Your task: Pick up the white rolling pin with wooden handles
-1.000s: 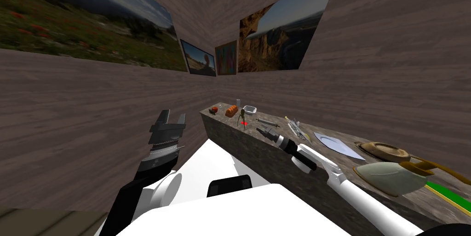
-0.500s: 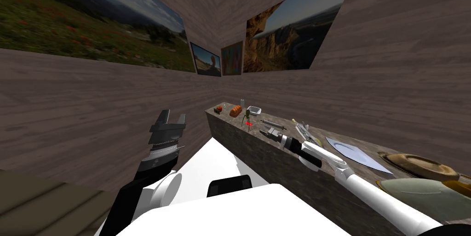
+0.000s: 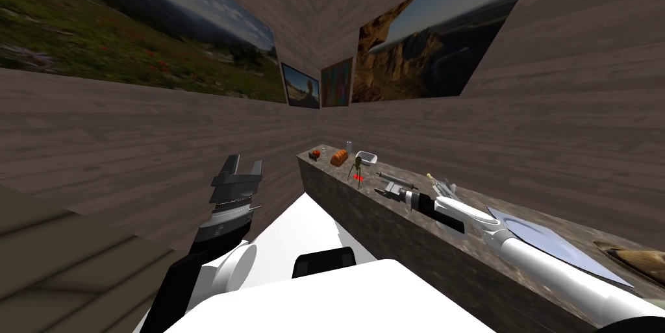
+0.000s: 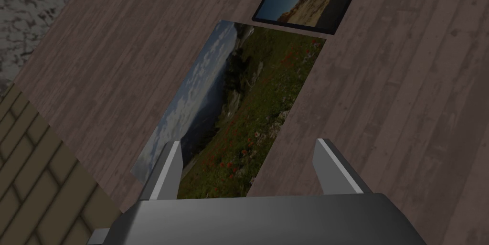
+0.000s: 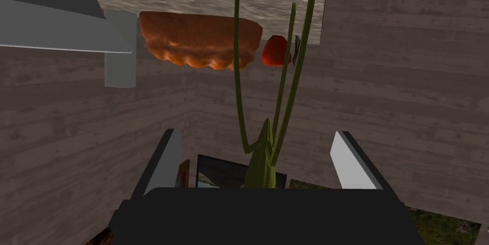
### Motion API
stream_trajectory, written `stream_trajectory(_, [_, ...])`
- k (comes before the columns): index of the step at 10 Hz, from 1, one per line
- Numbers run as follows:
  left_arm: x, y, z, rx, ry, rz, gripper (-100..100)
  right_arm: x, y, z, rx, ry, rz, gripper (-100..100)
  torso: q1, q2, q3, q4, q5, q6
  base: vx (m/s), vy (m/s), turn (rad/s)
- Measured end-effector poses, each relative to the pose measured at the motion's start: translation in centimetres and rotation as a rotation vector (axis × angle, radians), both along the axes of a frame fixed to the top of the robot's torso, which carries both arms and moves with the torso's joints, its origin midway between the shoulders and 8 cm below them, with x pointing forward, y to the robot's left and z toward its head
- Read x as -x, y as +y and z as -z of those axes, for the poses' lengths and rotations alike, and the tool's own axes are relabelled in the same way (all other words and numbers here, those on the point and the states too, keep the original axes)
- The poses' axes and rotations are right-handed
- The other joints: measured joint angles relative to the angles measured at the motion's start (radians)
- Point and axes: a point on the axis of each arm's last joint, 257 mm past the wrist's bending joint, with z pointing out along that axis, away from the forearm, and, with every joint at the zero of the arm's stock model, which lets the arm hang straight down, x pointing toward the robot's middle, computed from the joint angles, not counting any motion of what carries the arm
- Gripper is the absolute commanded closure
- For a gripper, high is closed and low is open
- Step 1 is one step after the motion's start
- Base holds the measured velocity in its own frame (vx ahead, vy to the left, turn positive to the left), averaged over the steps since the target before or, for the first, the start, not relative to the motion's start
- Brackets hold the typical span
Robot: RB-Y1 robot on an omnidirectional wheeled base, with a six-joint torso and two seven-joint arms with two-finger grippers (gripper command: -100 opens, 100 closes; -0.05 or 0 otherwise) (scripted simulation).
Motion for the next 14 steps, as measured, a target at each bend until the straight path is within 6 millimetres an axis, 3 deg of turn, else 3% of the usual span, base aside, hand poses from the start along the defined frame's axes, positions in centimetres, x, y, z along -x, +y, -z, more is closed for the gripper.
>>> stream_trajectory(5, [0.0, 0.0, 0.0, 0.000, 0.000, 0.000, 0, 2.7, -8.6, 3.5, 0.289, 0.110, 0.013, -100, -0.001, -0.004, -0.002, -0.001, 0.000, -0.001, 0.069, 0.014, 0.132])
stream_trajectory(10, [0.0, 0.0, 0.0, 0.000, 0.000, 0.000, 0, 5.7, -15.4, 5.8, 0.480, 0.205, 0.036, -100, -0.001, -0.001, -0.001, 0.000, -0.001, 0.000, 0.061, 0.003, 0.074])
stream_trajectory(13, [0.0, 0.0, 0.0, 0.000, 0.000, 0.000, 0, 9.3, -22.2, 7.0, 0.647, 0.308, 0.047, -100, -0.003, -0.006, -0.003, -0.001, -0.001, -0.001, 0.109, -0.017, 0.103])
stream_trajectory(14, [0.0, 0.0, 0.0, 0.000, 0.000, 0.000, 0, 10.1, -22.8, 7.3, 0.675, 0.330, 0.047, -100, -0.002, -0.004, -0.003, -0.001, -0.001, 0.000, 0.083, -0.004, 0.059])
